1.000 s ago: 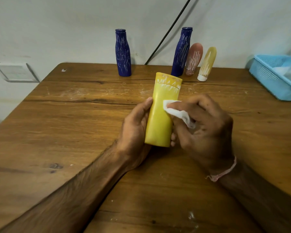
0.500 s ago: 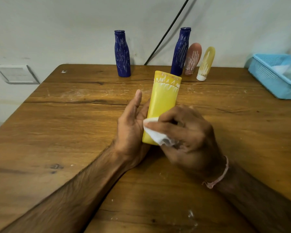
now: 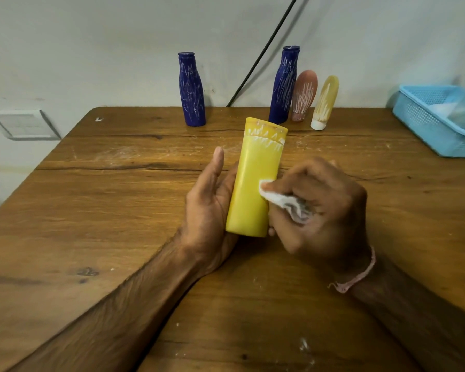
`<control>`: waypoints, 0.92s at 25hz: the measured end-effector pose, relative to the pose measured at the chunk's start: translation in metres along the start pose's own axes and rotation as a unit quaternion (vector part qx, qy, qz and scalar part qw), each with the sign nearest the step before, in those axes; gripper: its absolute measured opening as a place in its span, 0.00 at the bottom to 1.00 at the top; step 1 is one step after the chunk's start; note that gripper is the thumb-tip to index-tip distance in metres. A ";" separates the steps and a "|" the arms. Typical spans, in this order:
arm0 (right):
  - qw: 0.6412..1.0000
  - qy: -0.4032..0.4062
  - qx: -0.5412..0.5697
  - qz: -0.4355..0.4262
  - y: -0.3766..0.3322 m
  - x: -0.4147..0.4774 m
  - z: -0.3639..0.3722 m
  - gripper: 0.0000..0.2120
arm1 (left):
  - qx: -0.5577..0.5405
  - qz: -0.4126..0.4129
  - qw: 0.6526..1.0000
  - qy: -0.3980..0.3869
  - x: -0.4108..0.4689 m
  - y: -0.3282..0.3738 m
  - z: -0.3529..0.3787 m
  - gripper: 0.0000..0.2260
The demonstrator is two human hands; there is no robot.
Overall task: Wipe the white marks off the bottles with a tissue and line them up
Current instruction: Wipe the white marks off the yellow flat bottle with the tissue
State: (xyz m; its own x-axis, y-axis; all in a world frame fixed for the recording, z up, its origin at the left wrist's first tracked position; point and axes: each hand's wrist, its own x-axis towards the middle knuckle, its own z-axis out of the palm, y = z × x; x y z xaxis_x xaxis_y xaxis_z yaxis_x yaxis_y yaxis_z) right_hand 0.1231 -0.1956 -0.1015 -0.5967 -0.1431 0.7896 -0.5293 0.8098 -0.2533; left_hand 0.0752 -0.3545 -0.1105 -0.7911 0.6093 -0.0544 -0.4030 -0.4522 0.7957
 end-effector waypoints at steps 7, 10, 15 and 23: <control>0.999 0.030 -0.031 0.009 0.003 0.001 0.001 0.14 | 0.010 -0.008 1.000 -0.018 -0.001 0.001 0.003 0.33; 0.998 -0.008 -0.028 -0.051 -0.003 -0.003 0.005 0.14 | -0.002 -0.002 1.000 -0.011 0.000 0.000 0.001 0.33; 0.997 0.054 -0.055 0.008 0.005 0.003 -0.001 0.14 | 0.017 -0.005 1.000 -0.022 0.001 0.001 0.004 0.29; 0.999 0.032 -0.035 0.015 0.007 0.001 -0.001 0.14 | 0.008 -0.010 1.000 -0.002 0.001 0.002 0.008 0.25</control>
State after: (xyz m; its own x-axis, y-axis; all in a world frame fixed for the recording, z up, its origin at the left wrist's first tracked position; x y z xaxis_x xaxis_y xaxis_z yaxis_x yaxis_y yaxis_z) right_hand 0.1194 -0.1899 -0.1019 -0.5712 -0.0827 0.8166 -0.4668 0.8511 -0.2404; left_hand 0.0766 -0.3498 -0.1041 -0.7809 0.6208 -0.0688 -0.4114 -0.4284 0.8045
